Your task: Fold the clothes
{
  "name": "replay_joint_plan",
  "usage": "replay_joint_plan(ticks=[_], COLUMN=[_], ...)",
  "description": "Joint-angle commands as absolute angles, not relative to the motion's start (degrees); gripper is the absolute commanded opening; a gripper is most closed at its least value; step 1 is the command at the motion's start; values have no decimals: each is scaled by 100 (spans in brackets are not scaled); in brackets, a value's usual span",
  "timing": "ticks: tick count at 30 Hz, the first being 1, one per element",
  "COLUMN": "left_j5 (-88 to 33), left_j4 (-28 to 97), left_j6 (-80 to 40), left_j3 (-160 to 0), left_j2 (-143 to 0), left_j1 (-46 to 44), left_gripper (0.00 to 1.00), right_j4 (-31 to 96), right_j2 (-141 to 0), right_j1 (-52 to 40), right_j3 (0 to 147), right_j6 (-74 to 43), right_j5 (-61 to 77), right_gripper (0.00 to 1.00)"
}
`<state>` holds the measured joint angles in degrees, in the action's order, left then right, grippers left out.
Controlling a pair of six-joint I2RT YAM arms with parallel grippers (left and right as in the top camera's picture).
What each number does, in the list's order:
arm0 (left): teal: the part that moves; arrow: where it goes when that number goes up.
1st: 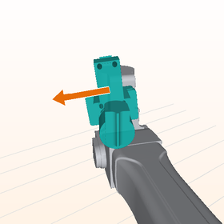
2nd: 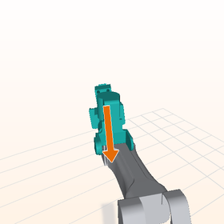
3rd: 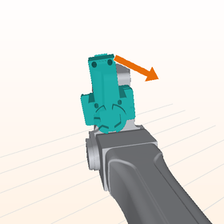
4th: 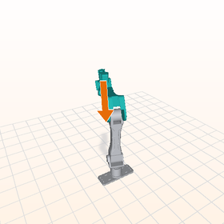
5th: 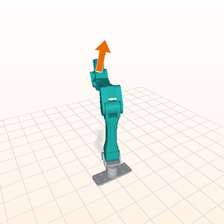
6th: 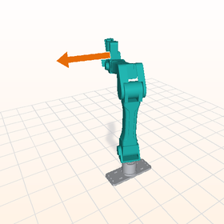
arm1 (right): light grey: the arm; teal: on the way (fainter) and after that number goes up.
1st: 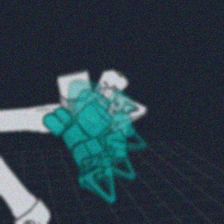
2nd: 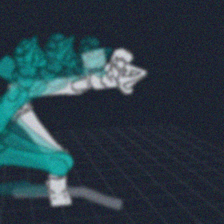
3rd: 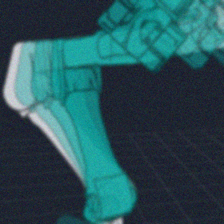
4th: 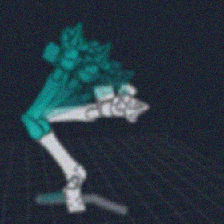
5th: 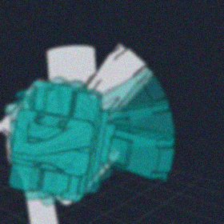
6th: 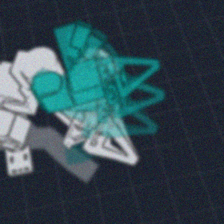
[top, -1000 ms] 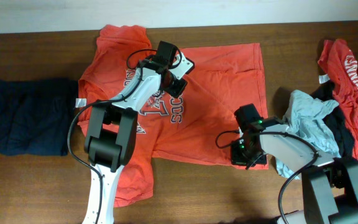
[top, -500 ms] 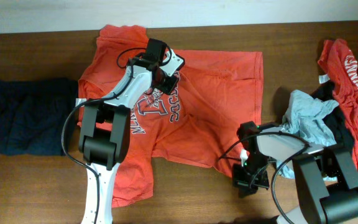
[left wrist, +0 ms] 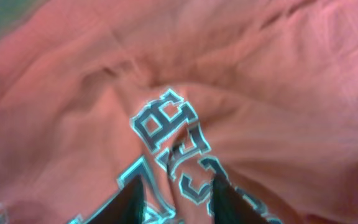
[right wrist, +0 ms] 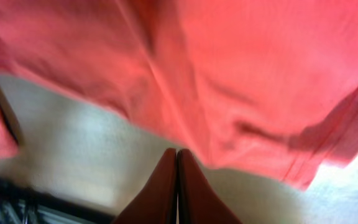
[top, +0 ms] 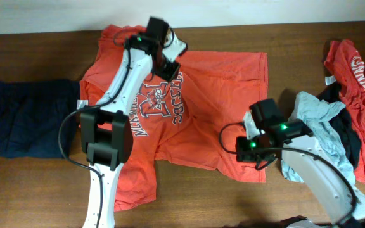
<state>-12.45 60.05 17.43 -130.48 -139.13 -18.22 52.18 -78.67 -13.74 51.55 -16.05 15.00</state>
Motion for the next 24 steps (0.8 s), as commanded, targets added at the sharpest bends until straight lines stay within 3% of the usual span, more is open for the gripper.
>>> replay_joint_plan(ticks=[1, 7, 15, 24], left_j5=[-810, -423, -425, -421], left_j4=[6573, 7669, 7526, 6595], left_j6=[1293, 797, 646, 648], left_j3=[-13734, -13640, -12916, -11705], left_j2=[-13885, -13889, -13994, -13994], left_j1=[-1754, -1470, -1151, -1144], left_gripper=[44, 44, 43, 44], right_j4=[4884, 3555, 2346, 2617], right_j2=[-8025, -9201, -10127, -10202], right_j1=[-1310, -414, 158, 165], right_j3=[5262, 5264, 5264, 5264], right_j6=[-1483, -1525, -1520, -1693], right_j5=[926, 1275, 1837, -78], right_gripper=[4, 4, 4, 4])
